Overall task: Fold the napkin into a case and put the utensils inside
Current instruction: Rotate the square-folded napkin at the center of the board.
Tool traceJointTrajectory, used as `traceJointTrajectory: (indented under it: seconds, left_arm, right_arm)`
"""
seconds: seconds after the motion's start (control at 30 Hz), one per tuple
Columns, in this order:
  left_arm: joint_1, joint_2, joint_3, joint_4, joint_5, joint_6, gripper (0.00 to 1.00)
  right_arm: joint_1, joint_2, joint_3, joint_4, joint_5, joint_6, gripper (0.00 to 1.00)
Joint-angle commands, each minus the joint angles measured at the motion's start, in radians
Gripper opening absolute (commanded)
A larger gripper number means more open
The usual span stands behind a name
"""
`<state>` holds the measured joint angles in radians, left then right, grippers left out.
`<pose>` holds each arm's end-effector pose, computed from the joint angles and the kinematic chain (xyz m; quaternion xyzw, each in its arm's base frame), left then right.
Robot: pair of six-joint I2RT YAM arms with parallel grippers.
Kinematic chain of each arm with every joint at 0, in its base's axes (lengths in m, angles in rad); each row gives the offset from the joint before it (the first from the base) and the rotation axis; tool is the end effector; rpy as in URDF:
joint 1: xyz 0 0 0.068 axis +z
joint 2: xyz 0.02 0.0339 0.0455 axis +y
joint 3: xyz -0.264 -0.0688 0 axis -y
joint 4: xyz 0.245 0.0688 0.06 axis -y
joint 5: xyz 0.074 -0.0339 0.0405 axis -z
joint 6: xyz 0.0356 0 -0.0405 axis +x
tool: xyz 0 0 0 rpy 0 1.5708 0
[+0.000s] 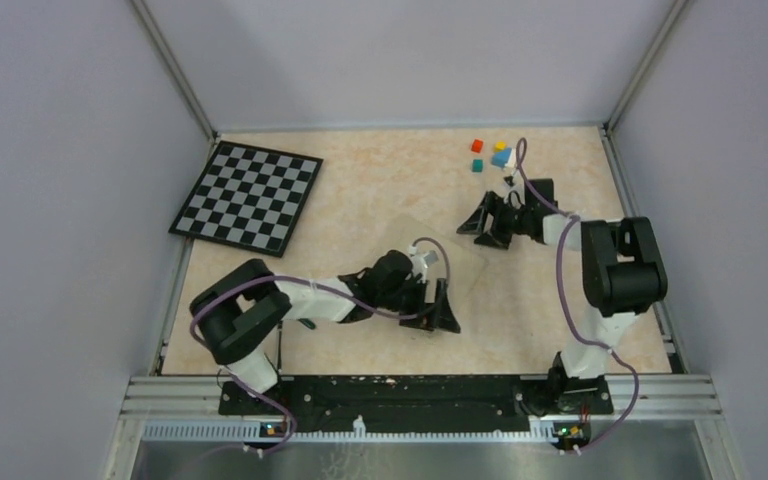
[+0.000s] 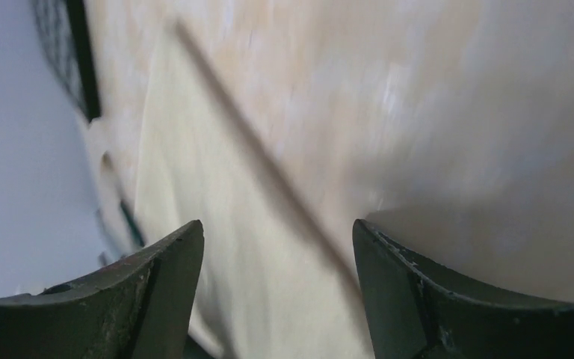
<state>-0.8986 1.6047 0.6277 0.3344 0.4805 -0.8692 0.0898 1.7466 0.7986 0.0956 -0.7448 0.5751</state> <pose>0.1741 -0.2452 0.1446 0.1193 0.8669 -0.4711 0.1112 0.3203 0.0531 0.1340 0.0854 0.8772 0.4288 0.1983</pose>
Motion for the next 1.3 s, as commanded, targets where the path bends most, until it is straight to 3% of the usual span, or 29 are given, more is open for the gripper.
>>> traceJointTrajectory:
  seconds: [0.0, 0.13, 0.23, 0.33, 0.43, 0.53, 0.67, 0.8, 1.03, 1.13, 1.27]
  left_arm:
    - [-0.087, 0.109, 0.213, -0.127, 0.014, -0.025, 0.98]
    - [-0.028, 0.022, 0.263, -0.243, -0.023, 0.033, 0.99]
    - [0.067, -0.057, 0.219, -0.312, -0.018, 0.082, 0.99]
    - [0.205, -0.115, 0.135, -0.33, 0.009, 0.116, 0.99]
    - [0.319, -0.115, 0.097, -0.375, 0.01, 0.187, 0.99]
    - [0.363, -0.084, 0.075, -0.388, -0.022, 0.237, 0.99]
    - [0.367, -0.07, 0.027, -0.419, -0.148, 0.275, 0.99]
    - [0.346, -0.088, -0.067, -0.348, -0.125, 0.234, 0.99]
    - [0.175, -0.076, -0.039, -0.258, -0.101, 0.086, 0.99]
    - [0.141, -0.064, 0.033, -0.281, -0.11, 0.086, 0.99]
    - [0.142, -0.114, 0.097, -0.403, -0.167, 0.129, 0.99]
  right_arm:
    - [0.012, 0.112, 0.257, -0.232, 0.287, -0.191, 0.72]
    - [0.038, -0.009, 0.318, -0.349, 0.306, -0.227, 0.73]
    - [0.068, -0.076, 0.252, -0.377, 0.235, -0.219, 0.75]
    - [0.082, -0.119, 0.083, -0.255, 0.062, -0.15, 0.75]
    - [0.082, -0.134, -0.04, -0.124, 0.012, -0.108, 0.75]
    - [0.076, -0.083, -0.074, -0.078, 0.001, -0.12, 0.73]
    - [0.019, 0.001, -0.068, -0.09, 0.093, -0.167, 0.71]
    - [-0.013, 0.058, -0.01, -0.094, 0.184, -0.203, 0.71]
    - [-0.01, 0.146, 0.213, -0.173, 0.214, -0.237, 0.71]
    - [0.013, 0.116, 0.308, -0.305, 0.273, -0.268, 0.72]
    - [0.109, -0.049, 0.333, -0.513, 0.459, -0.261, 0.76]
